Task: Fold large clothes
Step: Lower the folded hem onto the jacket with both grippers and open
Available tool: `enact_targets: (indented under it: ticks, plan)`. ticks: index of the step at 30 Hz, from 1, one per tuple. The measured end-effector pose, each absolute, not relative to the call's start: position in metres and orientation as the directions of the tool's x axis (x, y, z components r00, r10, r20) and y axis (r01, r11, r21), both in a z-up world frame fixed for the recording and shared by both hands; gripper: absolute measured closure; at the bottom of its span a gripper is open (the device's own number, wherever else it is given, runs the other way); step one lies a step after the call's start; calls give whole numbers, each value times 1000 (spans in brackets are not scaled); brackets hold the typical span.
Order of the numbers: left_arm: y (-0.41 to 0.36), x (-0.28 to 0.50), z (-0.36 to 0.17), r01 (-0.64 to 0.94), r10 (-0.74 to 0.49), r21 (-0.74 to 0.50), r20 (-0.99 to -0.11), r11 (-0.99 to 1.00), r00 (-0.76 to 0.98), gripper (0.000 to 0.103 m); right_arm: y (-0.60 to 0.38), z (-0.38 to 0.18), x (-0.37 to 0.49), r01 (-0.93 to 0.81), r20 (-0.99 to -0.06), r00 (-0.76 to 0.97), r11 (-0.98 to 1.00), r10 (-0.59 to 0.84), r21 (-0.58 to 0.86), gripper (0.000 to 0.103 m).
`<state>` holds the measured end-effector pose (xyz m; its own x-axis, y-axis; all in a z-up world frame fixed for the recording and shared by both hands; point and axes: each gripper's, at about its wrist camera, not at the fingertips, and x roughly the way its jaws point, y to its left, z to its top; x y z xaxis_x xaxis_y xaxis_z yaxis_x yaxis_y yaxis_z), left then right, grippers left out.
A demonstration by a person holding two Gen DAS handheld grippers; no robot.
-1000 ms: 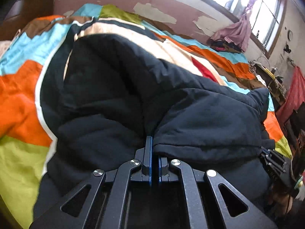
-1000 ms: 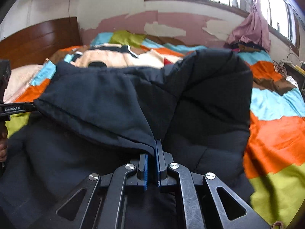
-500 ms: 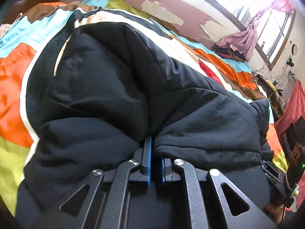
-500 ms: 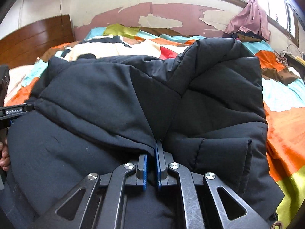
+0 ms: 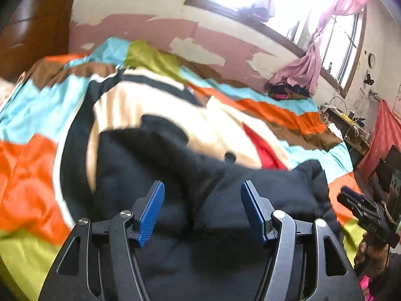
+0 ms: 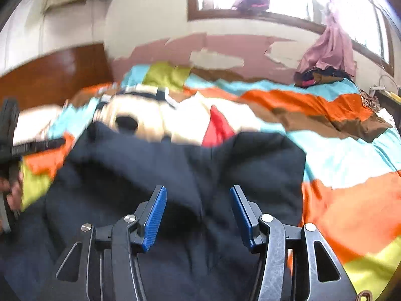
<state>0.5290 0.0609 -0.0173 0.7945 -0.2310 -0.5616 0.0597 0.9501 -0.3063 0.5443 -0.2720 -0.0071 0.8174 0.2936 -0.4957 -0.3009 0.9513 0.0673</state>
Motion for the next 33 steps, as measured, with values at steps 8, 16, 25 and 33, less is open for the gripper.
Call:
enact_targets:
  ticks: [8,16,25,33]
  plan:
    - [32,608,-58,27,-221,-265,-739,964,636,46,-248,-20,626,-288,-574,760,950,304,122,72]
    - [48,612,-99,-10,-257,-330,-753,944,606,44,-293,-89,661,-130,-678,638,919,365,372,92]
    - [36,576,-45,172,-365,-347,-632,922,684,45,-259,-33,598,-348,-572,703,906,423,241,86]
    - [5,589,-100,173,-194,-119,-829,978,525,44,-234,-79,595,-394,-697,595,901,399,180,86]
